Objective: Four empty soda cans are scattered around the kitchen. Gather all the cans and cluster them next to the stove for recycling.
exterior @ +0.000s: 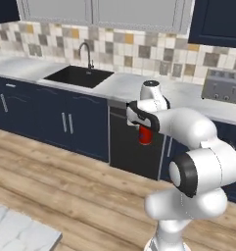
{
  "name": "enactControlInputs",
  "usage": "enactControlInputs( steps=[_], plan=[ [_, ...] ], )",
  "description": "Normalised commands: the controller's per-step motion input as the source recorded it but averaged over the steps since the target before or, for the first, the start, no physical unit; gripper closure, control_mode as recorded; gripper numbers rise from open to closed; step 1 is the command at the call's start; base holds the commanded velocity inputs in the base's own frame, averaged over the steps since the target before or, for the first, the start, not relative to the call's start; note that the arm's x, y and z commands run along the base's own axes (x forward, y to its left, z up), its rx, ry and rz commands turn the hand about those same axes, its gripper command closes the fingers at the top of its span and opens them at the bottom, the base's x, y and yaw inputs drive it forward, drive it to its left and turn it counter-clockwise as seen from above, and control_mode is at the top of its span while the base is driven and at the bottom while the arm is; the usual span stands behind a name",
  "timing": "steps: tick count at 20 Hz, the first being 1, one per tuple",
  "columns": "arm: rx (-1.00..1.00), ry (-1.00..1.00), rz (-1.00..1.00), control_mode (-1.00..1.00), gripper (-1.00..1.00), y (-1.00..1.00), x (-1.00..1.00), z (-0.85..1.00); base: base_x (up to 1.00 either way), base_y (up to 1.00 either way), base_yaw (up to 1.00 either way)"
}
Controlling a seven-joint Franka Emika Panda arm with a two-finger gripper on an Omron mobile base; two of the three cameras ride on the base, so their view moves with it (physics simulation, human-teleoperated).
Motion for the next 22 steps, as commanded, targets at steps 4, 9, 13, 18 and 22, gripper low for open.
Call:
enactControlInputs(
  steps=[4, 9, 13, 18, 22],
  plan=[
    [0.0, 0.0, 0.0, 1.0, 1.0, 0.0, 0.0, 0.0, 0.75, 0.0, 0.04],
    [0.0, 0.0, 0.0, 1.0, 1.0, 0.0, 0.0, 0.0, 0.73, 0.1, 0.02],
    [0.0, 0.0, 0.0, 1.0, 1.0, 0.0, 0.0, 0.0, 0.65, 0.31, 0.1],
    [0.0, 0.0, 0.0, 1.0, 1.0, 0.0, 0.0, 0.0, 0.56, 0.21, 0.3],
    [0.0, 0.0, 0.0, 1.0, 1.0, 0.0, 0.0, 0.0, 0.54, 0.11, 0.42]
  ],
)
